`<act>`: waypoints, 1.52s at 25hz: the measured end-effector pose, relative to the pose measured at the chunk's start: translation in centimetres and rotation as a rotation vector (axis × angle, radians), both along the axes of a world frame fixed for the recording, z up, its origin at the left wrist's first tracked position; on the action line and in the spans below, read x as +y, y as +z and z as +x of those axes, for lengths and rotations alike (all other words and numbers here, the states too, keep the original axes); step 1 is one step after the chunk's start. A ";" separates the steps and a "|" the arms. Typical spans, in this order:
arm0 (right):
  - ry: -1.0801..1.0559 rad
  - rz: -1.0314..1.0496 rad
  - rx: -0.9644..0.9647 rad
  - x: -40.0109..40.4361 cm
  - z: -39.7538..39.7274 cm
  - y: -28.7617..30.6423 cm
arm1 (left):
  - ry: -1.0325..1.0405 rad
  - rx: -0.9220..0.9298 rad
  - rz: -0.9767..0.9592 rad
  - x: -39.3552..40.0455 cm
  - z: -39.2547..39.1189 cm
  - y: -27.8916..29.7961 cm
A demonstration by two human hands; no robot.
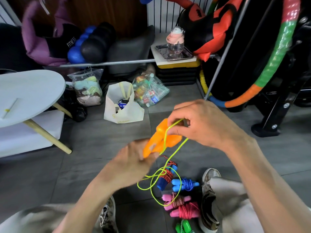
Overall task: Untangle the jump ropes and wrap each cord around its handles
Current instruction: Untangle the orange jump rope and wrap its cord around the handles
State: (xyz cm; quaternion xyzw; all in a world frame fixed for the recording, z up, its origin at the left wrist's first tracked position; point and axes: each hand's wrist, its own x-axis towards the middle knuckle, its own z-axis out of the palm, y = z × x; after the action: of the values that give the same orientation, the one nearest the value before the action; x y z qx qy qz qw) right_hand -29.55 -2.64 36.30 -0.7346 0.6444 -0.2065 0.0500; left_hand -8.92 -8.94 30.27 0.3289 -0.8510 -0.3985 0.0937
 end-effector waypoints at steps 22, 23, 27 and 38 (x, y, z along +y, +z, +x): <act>0.016 0.505 -1.807 -1.5 2.7 -4.4 | 0.029 0.527 0.367 1.9 1.2 2.2; 0.037 0.492 -1.805 -1.5 3.0 -4.2 | 0.058 0.544 0.419 1.9 1.1 2.0; -0.010 0.416 -1.628 -1.4 3.7 -4.2 | 0.191 0.579 0.474 1.9 1.0 1.6; -0.015 0.226 -1.258 -1.7 3.7 -4.9 | 0.359 0.770 0.722 1.4 1.0 2.1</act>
State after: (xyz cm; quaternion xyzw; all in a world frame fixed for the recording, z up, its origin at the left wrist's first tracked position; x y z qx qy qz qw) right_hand -25.87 -4.31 31.42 -0.4585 0.5146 -0.5296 0.4944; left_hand -7.94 -7.53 32.36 0.3105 -0.4954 -0.7339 0.3458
